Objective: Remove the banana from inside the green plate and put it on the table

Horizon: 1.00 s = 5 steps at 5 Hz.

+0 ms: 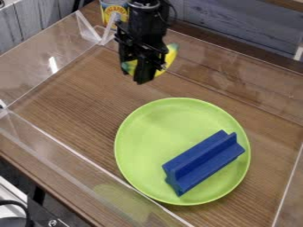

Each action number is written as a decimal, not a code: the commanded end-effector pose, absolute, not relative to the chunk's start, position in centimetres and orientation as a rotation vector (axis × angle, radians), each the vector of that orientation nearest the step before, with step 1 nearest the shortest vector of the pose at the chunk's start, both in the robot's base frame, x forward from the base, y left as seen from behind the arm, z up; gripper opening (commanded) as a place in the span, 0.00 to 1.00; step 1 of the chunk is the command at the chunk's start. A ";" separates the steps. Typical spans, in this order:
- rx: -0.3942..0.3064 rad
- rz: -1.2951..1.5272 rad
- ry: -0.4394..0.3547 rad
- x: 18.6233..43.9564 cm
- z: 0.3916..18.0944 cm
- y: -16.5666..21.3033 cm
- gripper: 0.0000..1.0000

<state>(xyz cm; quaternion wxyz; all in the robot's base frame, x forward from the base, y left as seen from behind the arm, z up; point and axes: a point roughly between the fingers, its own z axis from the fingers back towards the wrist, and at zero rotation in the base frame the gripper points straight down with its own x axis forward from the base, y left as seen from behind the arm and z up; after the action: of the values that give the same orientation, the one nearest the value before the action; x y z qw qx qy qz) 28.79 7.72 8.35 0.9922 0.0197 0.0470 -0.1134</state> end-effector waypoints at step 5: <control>0.106 -0.243 -0.029 31.2 6.1 12.7 0.00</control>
<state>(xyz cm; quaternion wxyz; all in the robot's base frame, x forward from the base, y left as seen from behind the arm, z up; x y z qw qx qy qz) 30.75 12.20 4.92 0.9911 0.0430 0.0041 -0.1261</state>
